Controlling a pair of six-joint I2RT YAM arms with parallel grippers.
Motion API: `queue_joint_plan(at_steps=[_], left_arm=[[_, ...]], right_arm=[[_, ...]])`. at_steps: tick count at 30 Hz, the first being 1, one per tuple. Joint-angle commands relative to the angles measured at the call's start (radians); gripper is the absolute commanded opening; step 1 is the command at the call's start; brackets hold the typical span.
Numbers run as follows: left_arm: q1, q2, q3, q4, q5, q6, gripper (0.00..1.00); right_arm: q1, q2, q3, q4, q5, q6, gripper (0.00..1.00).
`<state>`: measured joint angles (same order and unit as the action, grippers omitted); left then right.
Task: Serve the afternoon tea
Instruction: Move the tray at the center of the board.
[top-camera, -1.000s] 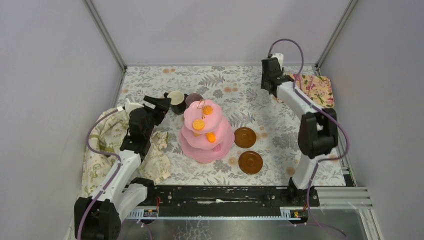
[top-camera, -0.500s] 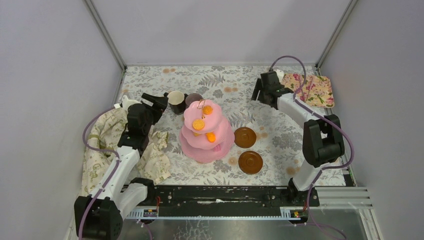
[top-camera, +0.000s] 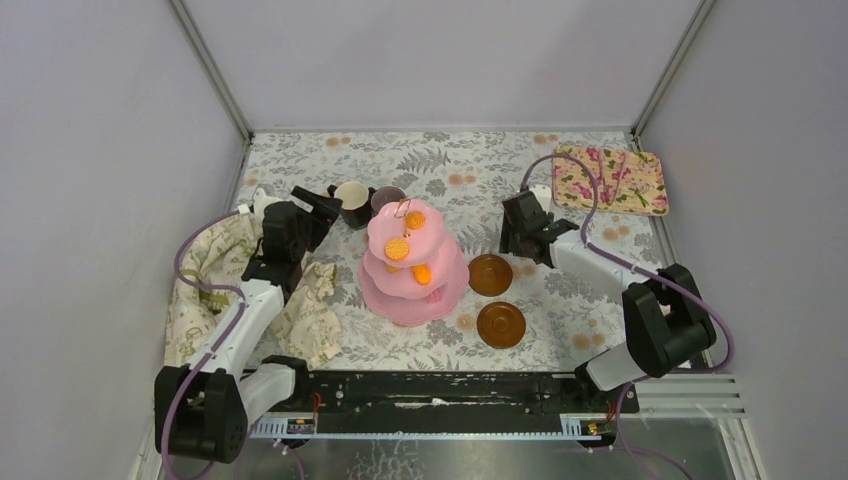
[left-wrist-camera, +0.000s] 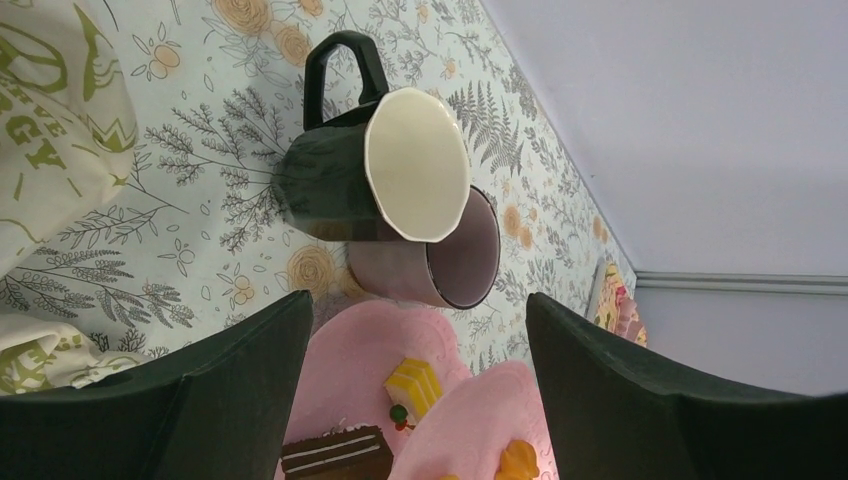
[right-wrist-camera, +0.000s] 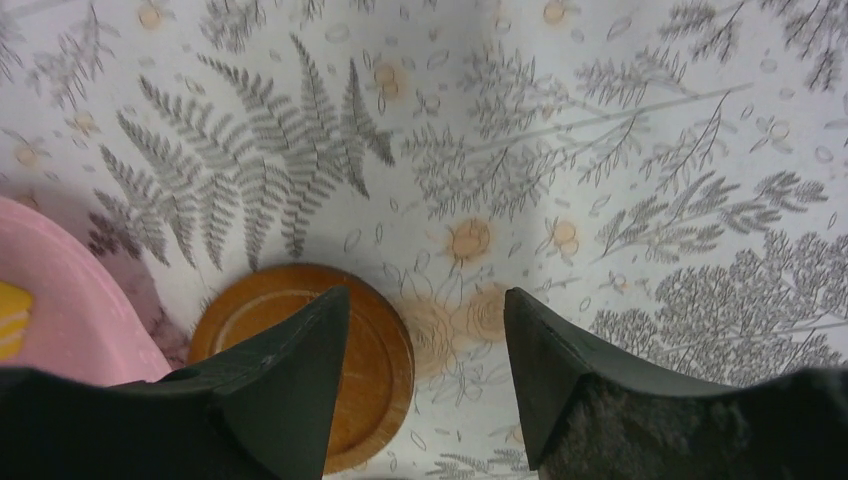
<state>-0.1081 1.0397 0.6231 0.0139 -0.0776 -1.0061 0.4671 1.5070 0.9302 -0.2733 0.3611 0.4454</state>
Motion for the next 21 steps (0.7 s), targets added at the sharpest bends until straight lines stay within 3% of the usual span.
queue_joint_plan(at_steps=[1,6,21], left_arm=[[0.010,0.017,0.019,0.039,0.037,0.006,0.85],[0.019,0.026,0.009,0.055,0.063,0.003,0.86],[0.058,-0.011,-0.022,0.100,0.140,-0.025,0.86]], right_arm=[[0.069,-0.060,-0.050,-0.009,0.061,0.027,0.63],[0.139,-0.085,-0.103,-0.021,0.110,0.049,0.62],[0.176,-0.060,-0.170,0.020,0.055,0.051,0.63]])
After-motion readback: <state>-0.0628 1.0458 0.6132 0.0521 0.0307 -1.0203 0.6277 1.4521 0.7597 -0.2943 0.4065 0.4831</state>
